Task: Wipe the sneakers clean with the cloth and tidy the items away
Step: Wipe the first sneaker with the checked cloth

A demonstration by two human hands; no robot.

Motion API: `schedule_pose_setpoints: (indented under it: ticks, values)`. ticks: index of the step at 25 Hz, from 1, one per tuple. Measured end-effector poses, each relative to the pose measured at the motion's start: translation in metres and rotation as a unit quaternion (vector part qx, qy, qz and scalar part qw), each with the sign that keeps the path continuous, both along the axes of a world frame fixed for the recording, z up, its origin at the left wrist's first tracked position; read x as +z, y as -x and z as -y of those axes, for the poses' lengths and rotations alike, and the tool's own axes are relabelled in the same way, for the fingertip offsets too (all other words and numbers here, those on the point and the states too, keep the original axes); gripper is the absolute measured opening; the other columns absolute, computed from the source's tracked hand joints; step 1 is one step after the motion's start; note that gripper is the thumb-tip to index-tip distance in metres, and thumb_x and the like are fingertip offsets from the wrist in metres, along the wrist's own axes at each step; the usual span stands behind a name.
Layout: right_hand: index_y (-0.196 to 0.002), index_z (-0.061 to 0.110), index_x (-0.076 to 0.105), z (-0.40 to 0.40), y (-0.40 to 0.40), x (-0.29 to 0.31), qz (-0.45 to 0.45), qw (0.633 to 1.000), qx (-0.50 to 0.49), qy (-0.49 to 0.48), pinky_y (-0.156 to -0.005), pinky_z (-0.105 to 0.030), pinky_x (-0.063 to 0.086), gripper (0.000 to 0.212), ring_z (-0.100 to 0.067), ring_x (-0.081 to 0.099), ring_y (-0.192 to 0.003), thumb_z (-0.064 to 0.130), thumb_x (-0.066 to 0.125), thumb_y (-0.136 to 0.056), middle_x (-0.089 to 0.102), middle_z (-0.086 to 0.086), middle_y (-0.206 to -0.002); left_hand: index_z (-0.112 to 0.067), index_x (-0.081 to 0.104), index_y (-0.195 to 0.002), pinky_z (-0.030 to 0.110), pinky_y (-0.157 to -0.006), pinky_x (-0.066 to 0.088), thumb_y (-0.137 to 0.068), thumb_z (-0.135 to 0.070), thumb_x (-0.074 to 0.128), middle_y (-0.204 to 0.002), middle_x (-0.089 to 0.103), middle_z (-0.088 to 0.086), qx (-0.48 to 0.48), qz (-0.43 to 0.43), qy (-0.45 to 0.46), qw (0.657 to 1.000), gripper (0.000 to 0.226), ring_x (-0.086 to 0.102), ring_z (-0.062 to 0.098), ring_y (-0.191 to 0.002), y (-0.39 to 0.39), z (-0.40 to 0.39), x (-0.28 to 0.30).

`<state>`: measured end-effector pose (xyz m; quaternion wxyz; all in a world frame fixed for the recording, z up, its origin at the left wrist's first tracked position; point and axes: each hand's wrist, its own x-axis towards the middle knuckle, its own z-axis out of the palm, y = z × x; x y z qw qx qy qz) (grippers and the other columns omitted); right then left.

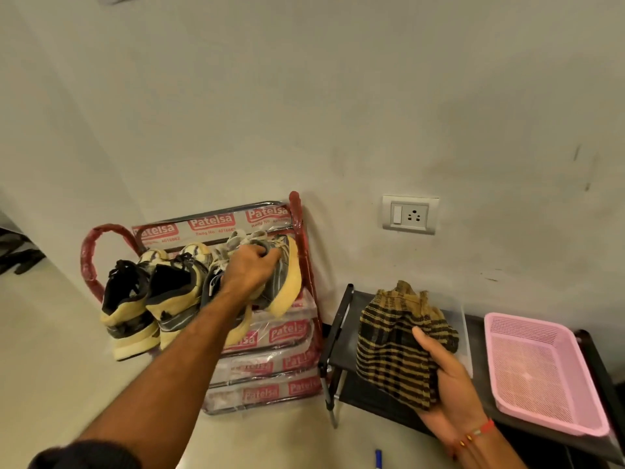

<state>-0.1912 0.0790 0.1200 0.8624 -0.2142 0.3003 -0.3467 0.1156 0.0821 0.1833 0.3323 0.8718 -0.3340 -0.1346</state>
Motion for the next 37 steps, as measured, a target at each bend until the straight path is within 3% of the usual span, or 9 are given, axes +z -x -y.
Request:
schedule_pose_setpoints:
  ticks: [5,10,14,20,23,27,31,33,37]
  values:
    - [-0.127,0.017,0.065,-0.004,0.017,0.015,0.041,0.998,-0.048,0.001,-0.098,-0.054,0.048,0.035,-0.039,0.064,-0.114,0.027,0.051,-0.096,0.065,-0.016,-0.127,-0.015,0.072,-0.094,0.057,-0.085,0.06,-0.097,-0.041,0.063,-0.095,0.077,0.014,0.034,-0.183,0.2,0.962,0.028,0.074,0.032,-0.087,0.046,-0.067,0.082]
    - [-0.123,0.02,0.068,-0.04,0.034,0.041,0.093,0.993,-0.07,0.035,-0.087,-0.052,0.055,0.037,-0.036,0.066,-0.11,0.028,0.046,-0.095,0.067,-0.014,-0.125,-0.016,0.068,-0.128,0.062,-0.103,0.046,-0.094,-0.069,0.047,-0.123,0.07,0.021,-0.026,-0.58,0.242,0.777,0.067,0.068,0.043,-0.111,0.122,-0.137,0.07]
    - [-0.132,0.017,0.06,-0.057,0.057,0.044,0.051,0.992,-0.084,0.077,-0.091,-0.053,0.053,0.043,-0.037,0.064,-0.114,0.03,0.052,-0.091,0.064,-0.015,-0.129,-0.009,0.068,-0.127,0.055,-0.097,0.05,-0.099,-0.046,0.052,-0.116,0.073,0.021,0.007,-0.628,0.239,0.741,0.049,0.072,0.037,-0.099,0.169,-0.138,0.033]
    - [-0.133,0.019,0.058,-0.04,0.068,0.04,-0.056,0.954,-0.182,0.233,-0.098,-0.054,0.05,0.046,-0.03,0.064,-0.115,0.035,0.059,-0.091,0.067,-0.008,-0.125,-0.016,0.067,-0.129,0.057,-0.106,0.047,-0.096,-0.058,0.049,-0.125,0.071,0.014,-0.006,-0.634,0.244,0.734,0.057,0.066,0.035,-0.117,0.174,-0.108,-0.032]
    - [-0.124,0.025,0.064,-0.032,0.037,0.024,-0.261,0.85,-0.111,0.444,-0.094,-0.041,0.051,0.038,-0.01,0.066,-0.109,0.041,0.065,-0.089,0.071,0.009,-0.115,-0.019,0.066,-0.128,0.047,-0.099,0.053,-0.102,-0.052,0.043,-0.121,0.074,0.008,-0.029,-0.607,0.234,0.759,0.049,0.07,0.027,-0.112,0.18,-0.09,-0.064]
    - [-0.148,0.033,0.039,-0.033,-0.005,-0.032,-0.448,0.525,0.078,0.72,-0.122,-0.041,0.018,0.054,-0.013,0.019,-0.15,0.038,0.044,-0.095,0.032,0.012,-0.158,-0.019,0.069,-0.117,0.035,-0.088,0.058,-0.108,-0.033,0.035,-0.109,0.078,0.003,-0.036,-0.551,0.213,0.806,0.038,0.073,0.015,-0.101,0.171,-0.072,-0.106]
    - [-0.151,0.028,0.034,-0.05,-0.007,-0.068,-0.538,0.434,0.096,0.716,-0.12,-0.045,0.014,0.059,-0.02,0.016,-0.151,0.043,0.029,-0.094,0.022,0.001,-0.163,-0.022,0.071,-0.108,0.025,-0.074,0.056,-0.109,-0.037,0.03,-0.101,0.079,-0.003,-0.025,-0.557,0.175,0.812,0.043,0.075,0.006,-0.088,0.166,-0.065,-0.139]
    - [-0.152,0.032,0.03,-0.035,-0.008,-0.07,-0.55,0.441,0.111,0.7,-0.122,-0.046,0.016,0.06,-0.015,0.014,-0.151,0.044,0.026,-0.094,0.021,0.005,-0.163,-0.025,0.07,-0.111,0.025,-0.074,0.056,-0.109,-0.037,0.03,-0.101,0.079,-0.006,-0.049,-0.55,0.17,0.816,0.042,0.074,0.003,-0.089,0.176,-0.059,-0.143]
    - [-0.151,0.035,0.034,0.001,-0.018,-0.067,-0.494,0.598,0.091,0.625,-0.12,-0.044,0.024,0.055,-0.008,0.023,-0.147,0.05,0.031,-0.098,0.033,0.01,-0.158,-0.039,0.064,-0.11,0.01,-0.075,0.053,-0.108,-0.042,0.026,-0.104,0.074,-0.022,-0.082,-0.526,0.176,0.828,0.038,0.068,-0.011,-0.095,0.184,-0.052,-0.143]
